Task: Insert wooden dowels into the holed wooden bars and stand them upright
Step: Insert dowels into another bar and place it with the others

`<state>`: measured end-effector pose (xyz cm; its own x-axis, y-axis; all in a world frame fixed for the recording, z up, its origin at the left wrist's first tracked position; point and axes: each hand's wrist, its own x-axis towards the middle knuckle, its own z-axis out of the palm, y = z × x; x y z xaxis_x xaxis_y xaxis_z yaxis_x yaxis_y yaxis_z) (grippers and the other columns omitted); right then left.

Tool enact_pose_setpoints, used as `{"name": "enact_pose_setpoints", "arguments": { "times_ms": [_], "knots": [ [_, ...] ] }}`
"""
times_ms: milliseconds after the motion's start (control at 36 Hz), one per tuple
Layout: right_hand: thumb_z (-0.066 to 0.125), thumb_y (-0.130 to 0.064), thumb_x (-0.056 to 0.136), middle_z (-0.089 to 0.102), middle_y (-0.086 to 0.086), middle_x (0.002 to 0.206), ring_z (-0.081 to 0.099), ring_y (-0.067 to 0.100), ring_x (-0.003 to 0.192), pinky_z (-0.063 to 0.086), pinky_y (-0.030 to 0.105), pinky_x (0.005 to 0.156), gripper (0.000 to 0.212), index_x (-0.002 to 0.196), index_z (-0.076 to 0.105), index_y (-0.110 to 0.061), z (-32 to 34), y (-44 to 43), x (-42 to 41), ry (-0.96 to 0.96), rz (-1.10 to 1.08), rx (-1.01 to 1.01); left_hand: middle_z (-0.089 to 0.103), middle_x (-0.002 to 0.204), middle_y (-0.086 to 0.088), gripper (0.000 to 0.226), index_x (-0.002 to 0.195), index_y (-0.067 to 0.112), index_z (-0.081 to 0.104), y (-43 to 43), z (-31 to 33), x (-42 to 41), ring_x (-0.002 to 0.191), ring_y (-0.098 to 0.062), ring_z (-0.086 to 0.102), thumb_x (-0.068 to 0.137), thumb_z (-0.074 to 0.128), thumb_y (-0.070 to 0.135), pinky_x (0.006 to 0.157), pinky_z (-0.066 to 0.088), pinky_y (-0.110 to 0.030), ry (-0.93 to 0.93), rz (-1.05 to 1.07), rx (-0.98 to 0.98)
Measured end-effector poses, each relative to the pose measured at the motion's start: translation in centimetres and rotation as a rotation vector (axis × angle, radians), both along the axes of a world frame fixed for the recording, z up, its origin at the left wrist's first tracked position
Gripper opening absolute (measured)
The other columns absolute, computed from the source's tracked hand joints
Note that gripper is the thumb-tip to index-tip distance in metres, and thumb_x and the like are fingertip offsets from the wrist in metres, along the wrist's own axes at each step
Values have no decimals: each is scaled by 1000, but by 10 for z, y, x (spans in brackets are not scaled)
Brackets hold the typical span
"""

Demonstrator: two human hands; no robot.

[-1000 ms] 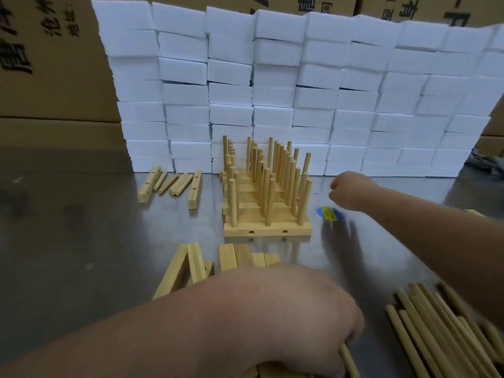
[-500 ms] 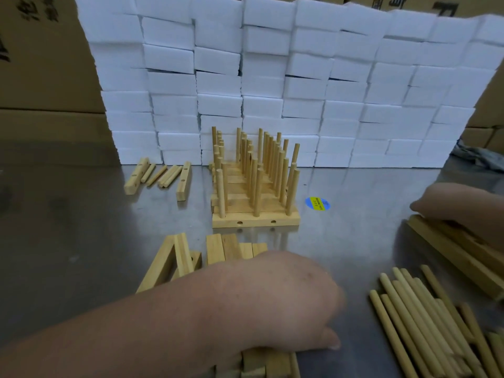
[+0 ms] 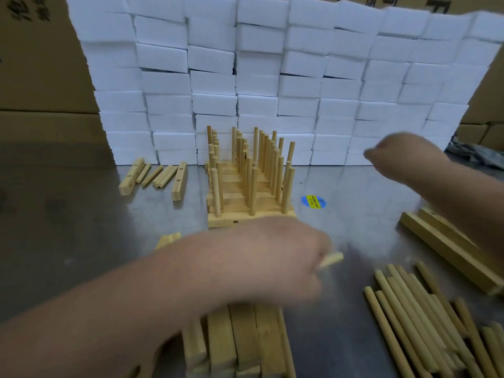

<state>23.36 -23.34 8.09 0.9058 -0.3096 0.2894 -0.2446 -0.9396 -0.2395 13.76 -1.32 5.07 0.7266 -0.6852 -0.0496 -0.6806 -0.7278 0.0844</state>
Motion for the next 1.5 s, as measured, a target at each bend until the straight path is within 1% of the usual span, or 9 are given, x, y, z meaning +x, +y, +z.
{"name": "enact_pose_setpoints", "arguments": {
  "times_ms": [139, 250, 361, 472, 667, 861, 1083, 1278, 1500],
  "knots": [
    [44, -21, 84, 63, 10, 79, 57, 30, 75, 43, 31, 63, 23, 80, 62, -8, 30, 70, -53, -207, 277, 114, 45, 70, 7, 17, 70, 26, 38, 33, 34, 18, 60, -5, 39, 84, 47, 31, 49, 26, -24, -190, 198, -93],
    [42, -32, 85, 59, -3, 73, 55, 15, 69, 41, 23, 59, 23, 80, 60, -19, 17, 122, -107, 57, 532, -68, 48, 68, 7, 15, 70, 25, 40, 51, 48, 26, 59, -8, 41, 83, 46, 29, 49, 23, -26, -285, 310, -103],
    [39, -45, 90, 51, -5, 111, 49, 19, 101, 45, 35, 79, 30, 114, 53, -33, -17, 148, -133, 269, 831, -210, 48, 66, 8, 14, 69, 26, 40, 54, 51, 24, 59, -8, 41, 82, 44, 27, 49, 22, -27, -317, 313, -127],
    [40, -56, 89, 29, -1, 141, 29, 20, 128, 33, 45, 102, 48, 134, 37, -38, -39, 154, -134, 393, 950, -231, 49, 67, 8, 13, 69, 27, 40, 51, 50, 22, 59, -6, 41, 81, 43, 27, 49, 23, -25, -302, 282, -139],
    [40, -49, 92, 36, -4, 133, 47, 22, 115, 42, 39, 92, 38, 122, 42, -26, -46, 146, -133, 358, 964, -212, 49, 67, 8, 13, 69, 28, 40, 51, 52, 19, 58, -5, 42, 82, 43, 27, 49, 23, -24, -288, 281, -155],
    [40, -36, 93, 40, -7, 125, 47, 20, 109, 42, 35, 89, 24, 114, 41, -26, -47, 138, -132, 271, 959, -190, 49, 66, 8, 14, 69, 28, 40, 51, 52, 18, 58, -5, 41, 83, 44, 26, 49, 24, -24, -278, 281, -149],
    [42, -41, 91, 37, -9, 135, 41, 18, 120, 33, 36, 98, 39, 129, 44, -33, -48, 141, -132, 267, 1008, -179, 50, 68, 8, 15, 69, 28, 40, 49, 50, 18, 61, -7, 43, 83, 43, 26, 50, 25, -26, -263, 283, -131],
    [43, -43, 90, 48, -7, 106, 49, 16, 95, 43, 31, 81, 21, 94, 50, -23, -49, 138, -130, 183, 938, -171, 51, 67, 8, 14, 69, 27, 40, 48, 50, 18, 60, -6, 44, 83, 44, 25, 50, 25, -25, -263, 279, -139],
    [43, -51, 89, 35, -8, 124, 47, 16, 108, 38, 29, 83, 48, 131, 30, -31, -56, 137, -126, 308, 830, -44, 51, 67, 8, 15, 69, 28, 41, 47, 48, 18, 61, -5, 43, 84, 45, 25, 49, 24, -23, -271, 266, -137]
  ]
}}
